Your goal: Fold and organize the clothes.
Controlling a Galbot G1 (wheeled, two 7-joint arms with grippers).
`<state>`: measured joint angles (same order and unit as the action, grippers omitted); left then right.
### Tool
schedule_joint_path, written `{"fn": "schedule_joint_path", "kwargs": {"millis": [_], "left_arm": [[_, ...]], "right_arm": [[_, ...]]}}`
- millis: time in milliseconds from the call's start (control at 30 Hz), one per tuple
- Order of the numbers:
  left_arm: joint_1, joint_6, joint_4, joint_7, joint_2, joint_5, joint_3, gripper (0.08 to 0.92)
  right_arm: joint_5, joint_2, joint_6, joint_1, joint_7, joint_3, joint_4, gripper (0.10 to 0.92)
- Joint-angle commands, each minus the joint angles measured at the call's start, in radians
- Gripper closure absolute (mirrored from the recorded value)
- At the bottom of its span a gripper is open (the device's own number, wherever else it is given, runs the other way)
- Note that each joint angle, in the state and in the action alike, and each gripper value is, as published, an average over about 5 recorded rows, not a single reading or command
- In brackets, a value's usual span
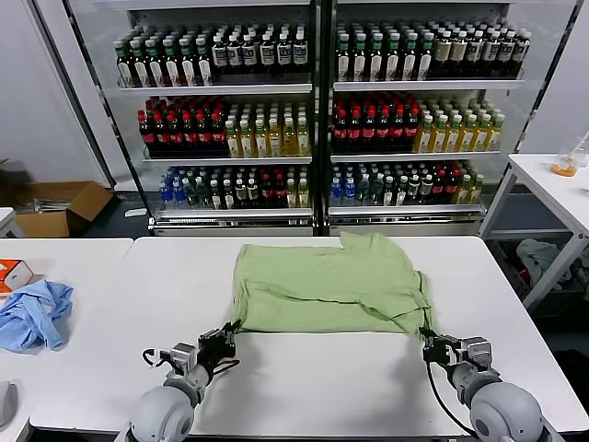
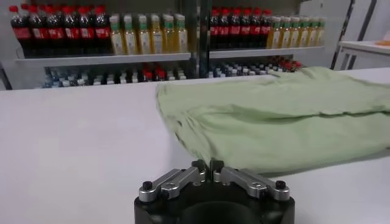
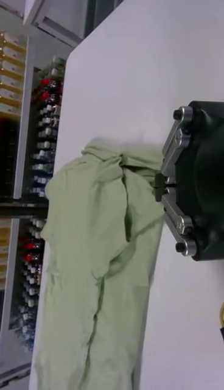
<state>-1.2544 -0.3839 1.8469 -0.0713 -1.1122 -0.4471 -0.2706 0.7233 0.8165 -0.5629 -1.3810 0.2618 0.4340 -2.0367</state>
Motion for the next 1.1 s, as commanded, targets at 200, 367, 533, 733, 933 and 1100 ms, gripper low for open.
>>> {"fn": "schedule_joint_path", "kwargs": {"millis": [200,367,533,733,933,1100], "left_arm": [[-0.262,0.011,0.200,0.008,0.000,-0.002,-0.107,0.870],[-0.255,0.015,0.185,0.008,0.004,0.005,-0.120,0.873],[-0.237,0.018,0.155,0.009,0.018,0.002,-0.144,0.880],[-0.236,0.018,0.150,0.010,0.016,0.007,-0.150,0.881],[-0.244,0.016,0.154,0.011,0.010,0.015,-0.152,0.880],[-0.246,0.013,0.161,0.011,0.014,0.014,-0.158,0.881]], "right_arm": [[-0.006,-0.024,-0.001,-0.167,0.007,0.122,-0.092,0.920],[-0.029,-0.004,-0.007,-0.079,0.015,0.090,-0.040,0.861],[-0.022,0.020,-0.006,0.060,0.015,-0.004,0.042,0.716],[-0.009,0.065,-0.013,0.165,0.012,-0.107,0.117,0.543],[-0.003,0.094,-0.015,0.179,0.010,-0.145,0.145,0.370],[0.008,0.100,-0.015,0.176,0.015,-0.156,0.160,0.259]]}}
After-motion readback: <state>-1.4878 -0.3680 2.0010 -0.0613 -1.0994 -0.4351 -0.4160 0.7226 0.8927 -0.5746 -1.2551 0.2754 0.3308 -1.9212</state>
